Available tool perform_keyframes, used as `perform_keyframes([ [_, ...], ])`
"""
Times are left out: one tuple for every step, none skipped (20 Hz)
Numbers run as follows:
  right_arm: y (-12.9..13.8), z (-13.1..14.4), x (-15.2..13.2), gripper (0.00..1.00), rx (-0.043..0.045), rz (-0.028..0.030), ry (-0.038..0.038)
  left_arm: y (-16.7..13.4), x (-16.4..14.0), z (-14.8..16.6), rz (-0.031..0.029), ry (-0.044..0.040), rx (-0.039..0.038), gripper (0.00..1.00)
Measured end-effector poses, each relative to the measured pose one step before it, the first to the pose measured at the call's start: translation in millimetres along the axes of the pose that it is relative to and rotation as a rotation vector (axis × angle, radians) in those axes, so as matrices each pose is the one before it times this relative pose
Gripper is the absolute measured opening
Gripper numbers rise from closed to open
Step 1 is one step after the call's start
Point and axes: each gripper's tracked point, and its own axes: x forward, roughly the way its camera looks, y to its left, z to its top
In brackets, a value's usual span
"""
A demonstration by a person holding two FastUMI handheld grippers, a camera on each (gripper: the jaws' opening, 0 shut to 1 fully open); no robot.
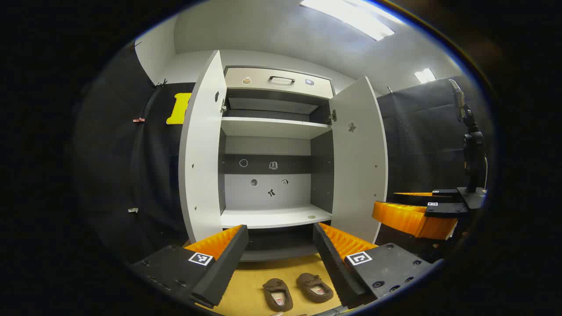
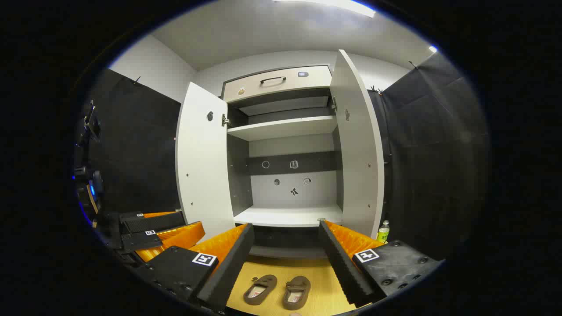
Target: Grab one shoe with the right hand and put it into the shoe cabinet, grab the other shoe with the left hand and put it into the shoe cabinet; then close the right door with the right hand and the left door with the left hand.
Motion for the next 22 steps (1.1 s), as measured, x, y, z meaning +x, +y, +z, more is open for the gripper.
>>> perform_keyframes([
  [-1.1, -1.66, 0.38, 0.98, -0.01069, -0.00618, 0.00601, -0.76, 0.43, -0.5, -0.002, -0.00101, 0.00076, 0.94],
  [0.76, -1.76, -0.35, 0.98, -0.00497, -0.00129, 0.00689, 0.0, -0.11, 0.59, -0.00251, -0.0005, 0.0004, 0.94],
  [1.14, -2.43, -0.34, 0.98, -0.00079, 0.00064, 0.00788, -0.29, 0.26, -1.66, -0.00296, 0.00103, 0.0002, 0.94],
  [1.25, -1.14, -0.3, 1.0, 0.00059, 0.0012, 0.00467, -0.06, 0.37, -0.86, -0.00315, 0.00228, 0.00039, 0.94],
  [0.17, -1.16, -0.79, 0.98, -0.00002, -0.00108, 0.00466, -0.02, 0.55, -1.41, -0.00204, 0.00157, 0.00043, 0.94],
  [0.46, -0.79, -0.58, 0.98, -0.002, -0.00076, 0.00381, 0.25, 0.03, -0.6, -0.00243, 0.00292, 0.00026, 0.94],
  [0.86, -1.64, -0.18, 0.98, -0.00294, -0.0035, 0.00315, 0.39, -0.08, -1.43, -0.00229, 0.00079, 0.00005, 0.94],
  [0.25, -0.55, -0.32, 0.98, -0.00235, -0.00326, 0.00126, 0.92, -0.14, 0.43, -0.0018, -0.00063, 0.0, 0.94],
  [-0.62, -0.83, -0.38, 0.98, -0.00012, -0.00385, 0.00211, 0.98, 0.51, -0.74, -0.00186, -0.00134, -0.00031, 0.94],
  [0.44, -1.22, 0.15, 0.98, 0.00142, -0.00169, 0.00317, 0.13, -0.5, -0.37, -0.00126, -0.00128, 0.00009, 0.94],
  [1.0, -1.16, 0.61, 0.98, 0.00223, -0.00046, 0.00349, 1.96, 0.51, -1.74, 0.0018, 0.0003, 0.00088, 0.94],
  [1.2, -1.09, -0.28, 0.98, 0.00254, 0.00053, 0.00224, 2.67, 0.9, -0.43, 0.00451, 0.00107, 0.00183, 0.95],
  [0.62, -1.28, 0.36, 0.98, 0.00148, -0.00119, 0.00271, 1.14, 0.05, -1.98, 0.00097, 0.00225, 0.00323, 0.95],
  [0.92, -0.83, 0.42, 0.98, -0.00055, -0.00207, 0.00193, 2.13, -0.5, -0.77, 0.00213, 0.00103, 0.00424, 0.95],
  [0.43, -0.55, 0.98, 0.98, -0.00078, -0.00305, 0.00214, 1.24, 0.28, -1.11, -0.00044, 0.00172, 0.00617, 0.95],
  [0.65, -0.82, 0.8, 0.98, 0.00017, -0.00283, 0.00414, 1.62, 0.95, -0.24, -0.00181, 0.00141, 0.00872, 0.94],
  [1.01, -1.72, 0.53, 0.98, 0.00006, -0.00182, 0.00262, 1.04, 0.28, -0.63, -0.00344, -0.00054, 0.00726, 0.95],
  [0.68, -1.33, 1.11, 0.98, -0.00095, -0.00419, 0.00259, 0.58, 0.27, -0.13, -0.00672, 0.00098, 0.00281, 0.95],
  [0.34, -2.62, 1.0, 0.98, -0.00133, -0.00377, 0.00376, -1.16, 0.42, -1.93, -0.00794, 0.00152, -0.00288, 0.94],
  [0.77, -3.52, 0.84, 0.98, -0.00114, -0.00381, 0.00575, -0.58, 0.76, -0.83, -0.00882, 0.00127, -0.00813, 0.94],
  [-0.5, -4.97, 0.95, 0.98, -0.00409, -0.00883, 0.01211, 0.34, 0.78, -0.72, -0.00842, -0.00031, -0.009, 0.94],
  [-1.46, -7.05, 1.35, 0.98, -0.00617, -0.0084, 0.01378, 0.53, 1.63, -0.01, -0.00339, -0.00226, -0.00761, 0.94],
])
